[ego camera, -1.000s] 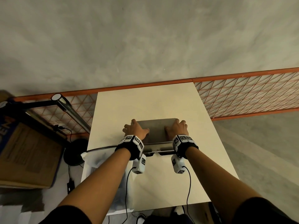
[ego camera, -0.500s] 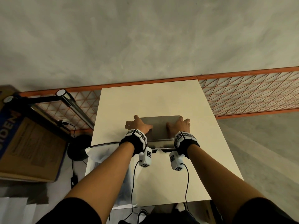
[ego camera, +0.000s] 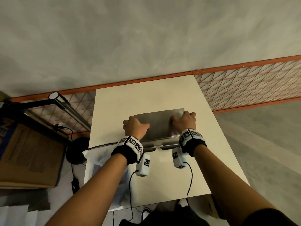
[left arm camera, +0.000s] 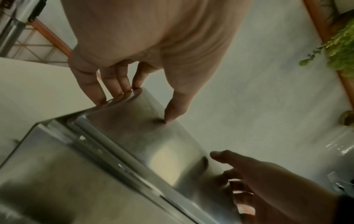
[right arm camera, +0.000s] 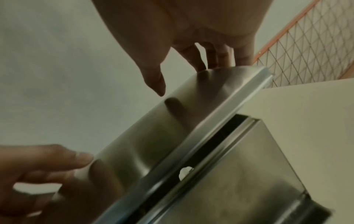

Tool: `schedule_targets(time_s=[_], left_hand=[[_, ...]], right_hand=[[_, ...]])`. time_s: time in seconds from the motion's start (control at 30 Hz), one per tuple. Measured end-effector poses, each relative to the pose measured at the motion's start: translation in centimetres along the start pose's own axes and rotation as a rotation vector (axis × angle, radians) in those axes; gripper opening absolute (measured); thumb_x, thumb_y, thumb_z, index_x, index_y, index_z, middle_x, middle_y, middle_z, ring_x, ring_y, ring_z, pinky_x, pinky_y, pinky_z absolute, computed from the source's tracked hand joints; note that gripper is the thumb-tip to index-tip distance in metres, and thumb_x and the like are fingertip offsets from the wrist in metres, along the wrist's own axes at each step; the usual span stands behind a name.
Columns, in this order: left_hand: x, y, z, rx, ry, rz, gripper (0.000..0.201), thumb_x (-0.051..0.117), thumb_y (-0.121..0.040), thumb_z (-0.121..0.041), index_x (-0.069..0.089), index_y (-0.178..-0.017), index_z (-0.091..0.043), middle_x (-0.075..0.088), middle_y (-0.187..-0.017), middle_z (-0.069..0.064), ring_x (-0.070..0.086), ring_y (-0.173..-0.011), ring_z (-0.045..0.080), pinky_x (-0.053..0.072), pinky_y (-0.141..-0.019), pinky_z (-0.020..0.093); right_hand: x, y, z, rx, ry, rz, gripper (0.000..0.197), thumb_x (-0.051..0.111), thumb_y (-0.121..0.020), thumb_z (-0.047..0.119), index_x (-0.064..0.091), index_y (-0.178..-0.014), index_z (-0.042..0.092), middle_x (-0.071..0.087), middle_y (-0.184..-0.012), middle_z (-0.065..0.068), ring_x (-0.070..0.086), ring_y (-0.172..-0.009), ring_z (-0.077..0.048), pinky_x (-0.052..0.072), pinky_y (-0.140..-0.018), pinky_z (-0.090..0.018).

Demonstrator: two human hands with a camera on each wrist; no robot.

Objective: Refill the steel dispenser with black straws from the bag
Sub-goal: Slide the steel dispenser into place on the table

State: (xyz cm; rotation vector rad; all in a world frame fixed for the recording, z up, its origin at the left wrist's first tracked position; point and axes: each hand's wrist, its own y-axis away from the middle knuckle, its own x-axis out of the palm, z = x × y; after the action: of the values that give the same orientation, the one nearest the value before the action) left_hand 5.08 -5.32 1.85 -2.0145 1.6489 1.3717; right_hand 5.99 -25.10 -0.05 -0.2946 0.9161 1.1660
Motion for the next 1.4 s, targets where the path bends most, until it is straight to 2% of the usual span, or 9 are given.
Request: schedule_targets(time_s=[0.17, 0.3, 0.4, 0.6, 0.73, 1.0, 1.13, 1.2, 1.4], left_hand=[[2.1, 2.2, 0.8, 0.047, 0.052, 0.043, 0.076, 0.078, -0.082, -0.044, 0.048, -0.135, 0.001, 0.051, -0.136, 0.025, 0.047, -0.13, 0.039, 0.045, -0.106, 0.047], [4.1, 4.8, 0.1, 0.102, 0.078, 0.171, 0.077, 0.076, -0.072, -0.051, 0.06, -0.127, 0.0, 0.066, -0.126, 0.012, 0.06, -0.119, 0.03, 0.051, -0.097, 0.035], [6.8, 6.6, -0.2, 0.132, 0.039, 0.249, 0.088, 0.063, -0.06, -0.061, 0.058, -0.127, -0.003, 0.063, -0.126, 0.014, 0.059, -0.117, 0.033, 0.053, -0.098, 0.043], [11.7, 10.9, -1.0, 0.137, -0.052, 0.454, 0.064, 0.064, -0.08, -0.042, 0.051, -0.129, -0.003, 0.057, -0.13, 0.018, 0.06, -0.117, 0.035, 0.051, -0.092, 0.035], [15.5, 12.6, -1.0, 0.137, -0.122, 0.52, 0.062, 0.059, -0.083, -0.036, 0.046, -0.131, 0.002, 0.049, -0.136, 0.023, 0.053, -0.125, 0.04, 0.046, -0.099, 0.033], [21.5, 14.7, -0.4, -0.011, -0.226, 0.571, 0.056, 0.054, -0.097, -0.029, 0.037, -0.138, 0.004, 0.036, -0.145, 0.026, 0.048, -0.126, 0.042, 0.034, -0.083, 0.03], [23.6, 14.2, 0.4, -0.111, -0.197, 0.546, 0.066, 0.063, -0.082, -0.029, 0.038, -0.135, 0.0, 0.037, -0.139, 0.022, 0.053, -0.118, 0.045, 0.053, -0.093, 0.039], [24.5, 13.7, 0.9, -0.138, -0.187, 0.551, 0.076, 0.062, -0.064, -0.036, 0.044, -0.131, -0.003, 0.042, -0.134, 0.021, 0.054, -0.108, 0.042, 0.059, -0.088, 0.049], [30.7, 8.9, 5.4, -0.157, -0.224, 0.497, 0.076, 0.063, -0.039, -0.043, 0.062, -0.108, -0.011, 0.063, -0.113, 0.016, 0.065, -0.091, 0.036, 0.062, -0.069, 0.05]], right_hand=[[-1.7, 0.9, -2.4, 0.021, 0.018, -0.052, 0.061, 0.058, -0.086, 0.047, 0.051, -0.126, 0.002, 0.043, -0.126, -0.015, 0.048, -0.116, -0.036, 0.044, -0.096, -0.045], [-3.3, 1.3, -5.8, 0.107, 0.032, -0.106, 0.061, 0.057, -0.087, 0.047, 0.051, -0.127, 0.001, 0.044, -0.128, -0.017, 0.045, -0.12, -0.038, 0.041, -0.098, -0.046], [-4.2, 1.5, -9.3, 0.169, 0.034, -0.152, 0.062, 0.057, -0.086, 0.048, 0.053, -0.125, 0.0, 0.045, -0.127, -0.018, 0.045, -0.12, -0.039, 0.04, -0.099, -0.046], [-5.6, 2.0, -17.1, 0.322, 0.056, -0.192, 0.059, 0.058, -0.085, 0.046, 0.054, -0.122, 0.0, 0.048, -0.127, -0.02, 0.042, -0.122, -0.036, 0.038, -0.099, -0.044], [-6.2, 2.4, -22.1, 0.431, 0.051, -0.171, 0.062, 0.059, -0.086, 0.047, 0.053, -0.127, 0.002, 0.047, -0.13, -0.019, 0.044, -0.123, -0.037, 0.039, -0.101, -0.043], [-5.4, 2.7, -28.2, 0.496, 0.097, -0.03, 0.064, 0.055, -0.088, 0.047, 0.05, -0.133, 0.002, 0.045, -0.136, -0.02, 0.045, -0.125, -0.04, 0.042, -0.104, -0.045], [-4.9, 2.5, -28.8, 0.497, 0.128, 0.029, 0.063, 0.055, -0.086, 0.047, 0.05, -0.133, 0.006, 0.044, -0.134, -0.016, 0.043, -0.125, -0.04, 0.043, -0.101, -0.048], [-4.7, 2.4, -29.0, 0.494, 0.143, 0.043, 0.061, 0.056, -0.086, 0.047, 0.05, -0.133, 0.008, 0.044, -0.134, -0.014, 0.042, -0.126, -0.039, 0.043, -0.1, -0.049], [-4.4, 1.9, -29.1, 0.471, 0.179, 0.053, 0.057, 0.059, -0.088, 0.042, 0.049, -0.133, 0.009, 0.042, -0.135, -0.014, 0.037, -0.127, -0.039, 0.04, -0.101, -0.051]])
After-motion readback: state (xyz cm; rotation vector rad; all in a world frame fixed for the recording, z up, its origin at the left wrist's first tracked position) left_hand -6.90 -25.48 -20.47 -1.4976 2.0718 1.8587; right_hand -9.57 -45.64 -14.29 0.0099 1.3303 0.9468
